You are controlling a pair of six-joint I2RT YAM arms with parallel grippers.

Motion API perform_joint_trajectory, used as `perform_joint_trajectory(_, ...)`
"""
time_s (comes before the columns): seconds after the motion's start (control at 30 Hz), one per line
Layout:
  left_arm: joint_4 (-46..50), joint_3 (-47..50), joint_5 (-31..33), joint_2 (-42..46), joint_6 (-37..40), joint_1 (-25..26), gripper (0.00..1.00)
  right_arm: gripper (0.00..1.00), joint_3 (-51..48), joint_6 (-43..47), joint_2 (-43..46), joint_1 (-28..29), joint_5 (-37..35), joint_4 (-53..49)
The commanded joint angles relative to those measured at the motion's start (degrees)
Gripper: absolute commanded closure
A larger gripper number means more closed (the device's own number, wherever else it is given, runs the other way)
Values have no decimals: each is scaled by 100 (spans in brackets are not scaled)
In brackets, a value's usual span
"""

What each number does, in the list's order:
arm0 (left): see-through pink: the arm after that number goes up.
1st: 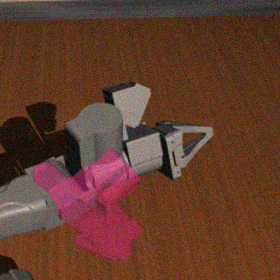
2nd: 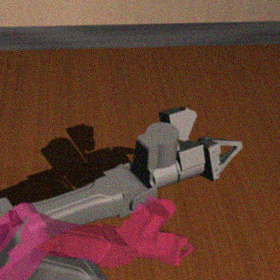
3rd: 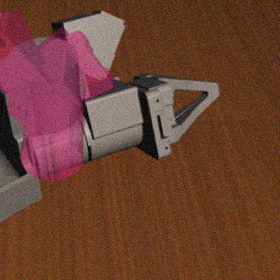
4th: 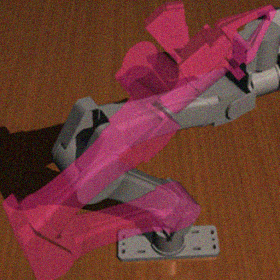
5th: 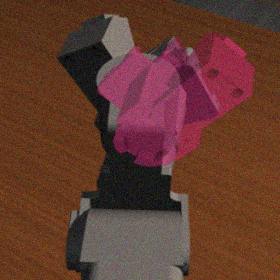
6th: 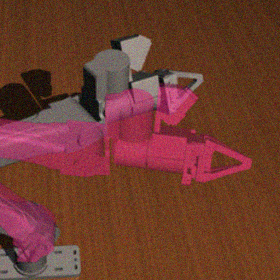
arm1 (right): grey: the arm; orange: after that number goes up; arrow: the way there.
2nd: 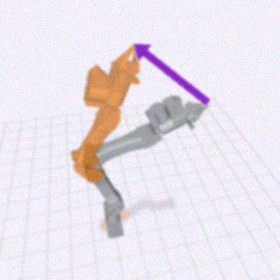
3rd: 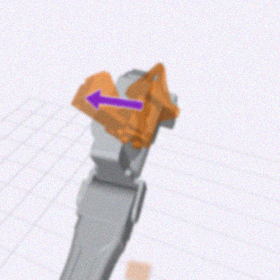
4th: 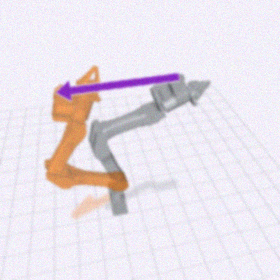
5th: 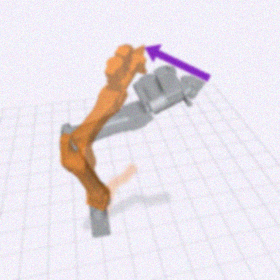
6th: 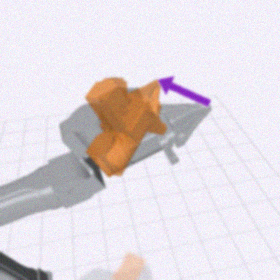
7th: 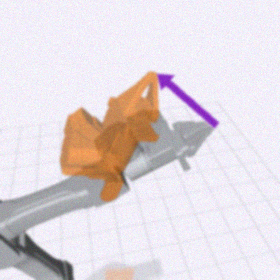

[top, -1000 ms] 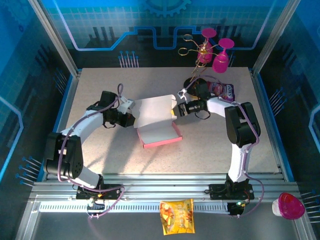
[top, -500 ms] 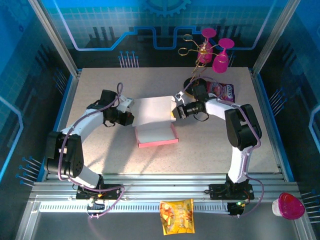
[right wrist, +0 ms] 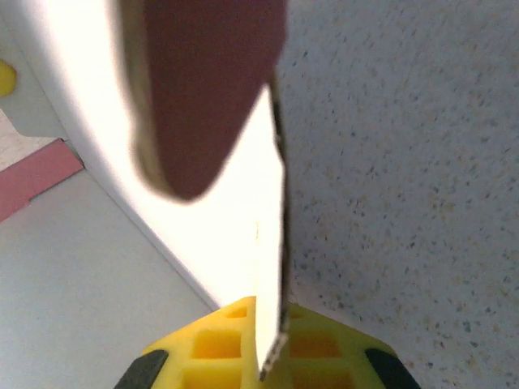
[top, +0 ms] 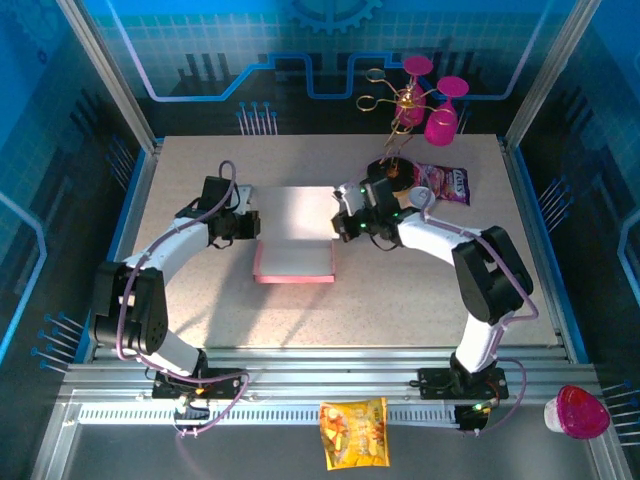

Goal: Fold the paper box

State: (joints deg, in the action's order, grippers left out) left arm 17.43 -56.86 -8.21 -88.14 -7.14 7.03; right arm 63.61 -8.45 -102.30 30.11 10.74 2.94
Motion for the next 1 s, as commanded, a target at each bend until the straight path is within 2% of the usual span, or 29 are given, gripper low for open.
perform_joint_trajectory(0.0, -940, -69, 608, 63, -1081, 97, 100, 100, -359, -719, 98, 397, -1527, 1757)
perform_joint_trajectory(0.17, -1820, -328, 730, -327, -1614, 88, 100, 100, 158, -876, -685, 606, -2557, 2721)
perform_joint_trajectory(0.3, -2152, -553, 470, -731, -1820, 78, 100, 100, 643, -1016, -1245, 706, -3745, 2701)
perform_joint_trajectory(0.5, -2670, -37, 179, -677, -2214, 101, 100, 100, 1013, -1364, -1739, 859, -4667, 3058)
perform_joint_trajectory(0.73, -3029, 584, 76, -553, -2657, 167, 100, 100, 1300, -1204, -2184, 1079, -4895, 3388)
perform_joint_trajectory(0.97, -2793, 647, -254, -726, -3429, 37, 100, 100, 672, -1065, -2060, 1000, -4576, 4102)
